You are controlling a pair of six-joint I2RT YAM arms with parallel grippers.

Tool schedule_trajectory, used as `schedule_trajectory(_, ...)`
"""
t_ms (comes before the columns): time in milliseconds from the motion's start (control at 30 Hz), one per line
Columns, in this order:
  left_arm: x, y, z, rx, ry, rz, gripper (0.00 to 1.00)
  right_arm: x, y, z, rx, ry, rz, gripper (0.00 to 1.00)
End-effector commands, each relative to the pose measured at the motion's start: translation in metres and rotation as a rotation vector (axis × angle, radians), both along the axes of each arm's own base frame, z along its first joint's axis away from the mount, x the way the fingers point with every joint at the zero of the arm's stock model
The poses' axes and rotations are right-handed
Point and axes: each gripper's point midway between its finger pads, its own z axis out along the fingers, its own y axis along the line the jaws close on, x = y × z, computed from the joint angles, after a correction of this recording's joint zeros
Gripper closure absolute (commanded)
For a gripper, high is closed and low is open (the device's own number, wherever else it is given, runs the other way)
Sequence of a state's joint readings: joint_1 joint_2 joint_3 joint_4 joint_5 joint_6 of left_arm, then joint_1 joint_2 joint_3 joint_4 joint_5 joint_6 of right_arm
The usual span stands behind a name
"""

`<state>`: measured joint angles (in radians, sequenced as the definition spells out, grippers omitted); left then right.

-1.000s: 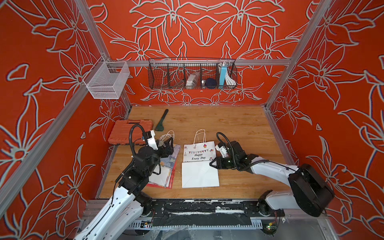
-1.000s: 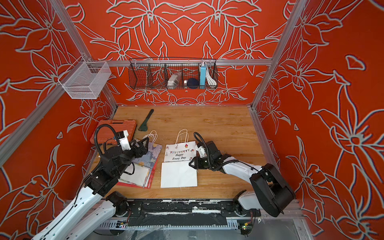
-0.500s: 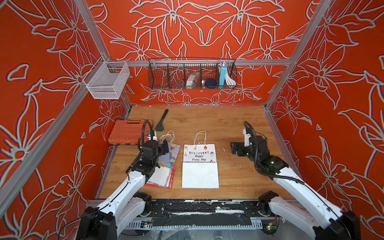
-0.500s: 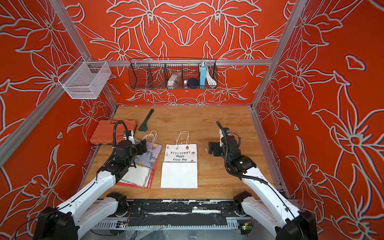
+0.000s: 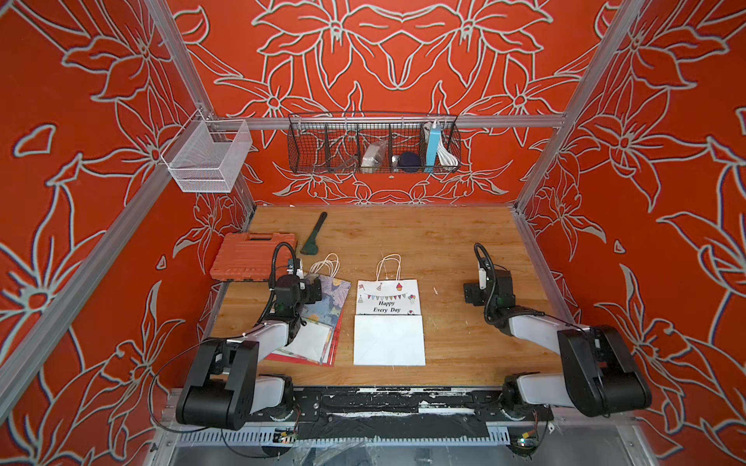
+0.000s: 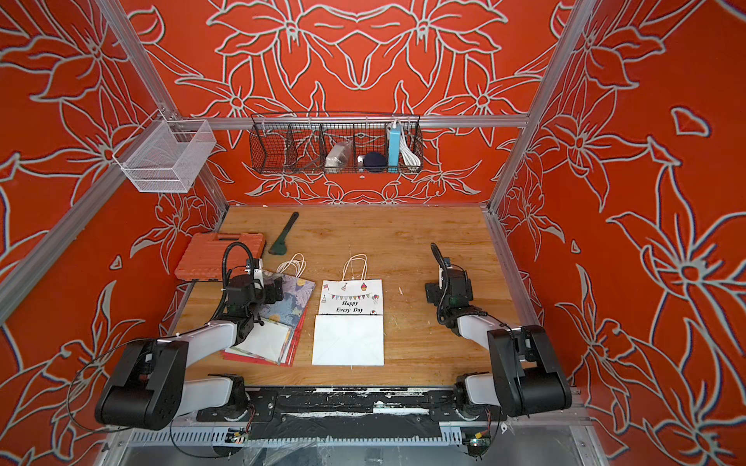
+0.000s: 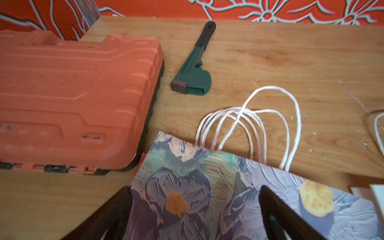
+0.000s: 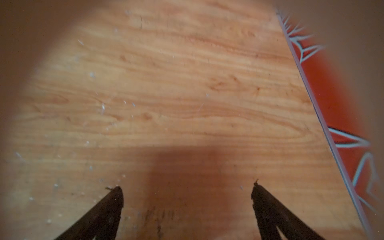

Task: Put away the paper bag
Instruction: Reset both arms

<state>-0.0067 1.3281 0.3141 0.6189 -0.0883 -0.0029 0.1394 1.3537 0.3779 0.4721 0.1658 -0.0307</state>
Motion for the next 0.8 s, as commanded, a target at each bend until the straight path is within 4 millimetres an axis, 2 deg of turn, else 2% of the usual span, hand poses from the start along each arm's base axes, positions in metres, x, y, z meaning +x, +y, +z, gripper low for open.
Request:
schedule_trajectory(0,0.016,-0.001,0.007,-0.018,-0.094,-0.030,0.04,0.016,-0.011,0.029,0.047,-0.213,0.004,0.02)
schedule_trajectory(33,0.015,-0.001,0.005,-0.025,-0.073,-0.033,0.03,0.020,-0.015,0.031,0.064,-0.263,-0.015,0.02)
schedule_trajectory(100,0.015,0.002,0.006,-0.023,-0.077,-0.012,0.01,0.019,-0.023,0.024,0.059,-0.177,-0.061,0.02)
schedule_trajectory(133,0.015,0.003,0.006,-0.022,-0.073,-0.011,0.01,0.022,-0.022,0.028,0.068,-0.227,-0.054,0.02)
schedule_trajectory(200,0.014,0.003,0.006,-0.021,-0.071,-0.011,0.01,0.019,-0.023,0.024,0.064,-0.191,-0.056,0.02)
schedule_trajectory(267,0.014,0.002,0.006,-0.022,-0.064,-0.011,0.01,0.021,-0.025,0.028,0.066,-0.236,-0.069,0.02)
schedule_trajectory(333,0.014,0.002,0.006,-0.016,-0.069,-0.010,0.01,0.019,-0.026,0.026,0.063,-0.195,-0.072,0.02)
schedule_trajectory(767,0.014,0.003,0.005,-0.029,-0.065,-0.016,0.01,0.019,-0.026,0.028,0.058,-0.210,-0.074,0.02)
